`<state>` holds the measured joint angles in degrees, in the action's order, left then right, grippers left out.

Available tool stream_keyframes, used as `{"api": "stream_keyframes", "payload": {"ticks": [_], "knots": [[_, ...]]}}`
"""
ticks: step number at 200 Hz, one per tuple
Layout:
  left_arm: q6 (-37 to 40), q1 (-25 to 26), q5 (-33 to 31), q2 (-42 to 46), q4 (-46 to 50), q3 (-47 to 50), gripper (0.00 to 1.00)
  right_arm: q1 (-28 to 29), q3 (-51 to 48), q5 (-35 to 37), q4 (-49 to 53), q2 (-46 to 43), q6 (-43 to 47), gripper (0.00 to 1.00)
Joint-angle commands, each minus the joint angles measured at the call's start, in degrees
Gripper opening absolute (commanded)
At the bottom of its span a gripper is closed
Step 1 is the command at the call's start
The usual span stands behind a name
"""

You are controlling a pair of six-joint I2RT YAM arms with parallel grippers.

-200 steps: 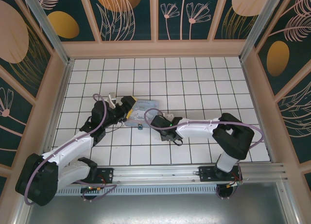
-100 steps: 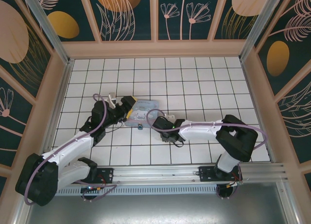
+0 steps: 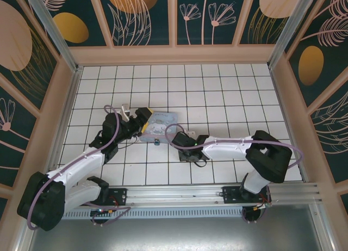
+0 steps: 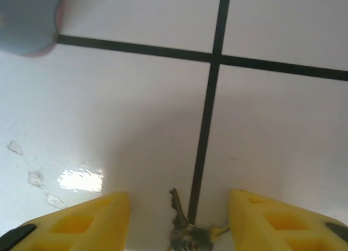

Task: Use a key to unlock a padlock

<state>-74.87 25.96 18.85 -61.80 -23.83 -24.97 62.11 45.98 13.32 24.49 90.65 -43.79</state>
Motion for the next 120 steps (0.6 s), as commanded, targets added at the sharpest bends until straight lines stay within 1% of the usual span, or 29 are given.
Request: {"api": "stream_keyframes", "payload": {"ticks": [1, 23, 38, 85, 120], "knots": [[-0.3, 0.4, -0.3, -0.5, -2.4, -0.8, 0.87, 0.4, -1.0, -1.3, 3.1, -2.2, 1.1, 0.51], [-0.3, 0.4, -0.2, -0.6, -2.5, -0.7, 0.87, 0.4, -1.5, -2.5, 2.4, -2.8, 2.7, 0.51], [-0.4, 0.5, -0.2, -0.6, -2.6, -0.7, 0.87, 0.4, -2.0, -3.2, 2.0, -3.0, 3.2, 0.49], [-0.5, 0.4, -0.2, -0.8, -2.9, -0.7, 0.87, 0.5, -2.9, -4.6, 1.6, -1.8, 4.0, 0.38], [-0.6, 0.4, -0.3, -0.8, -3.0, -0.6, 0.87, 1.4, -1.3, -3.4, 2.4, 2.0, 4.3, 0.28]]}}
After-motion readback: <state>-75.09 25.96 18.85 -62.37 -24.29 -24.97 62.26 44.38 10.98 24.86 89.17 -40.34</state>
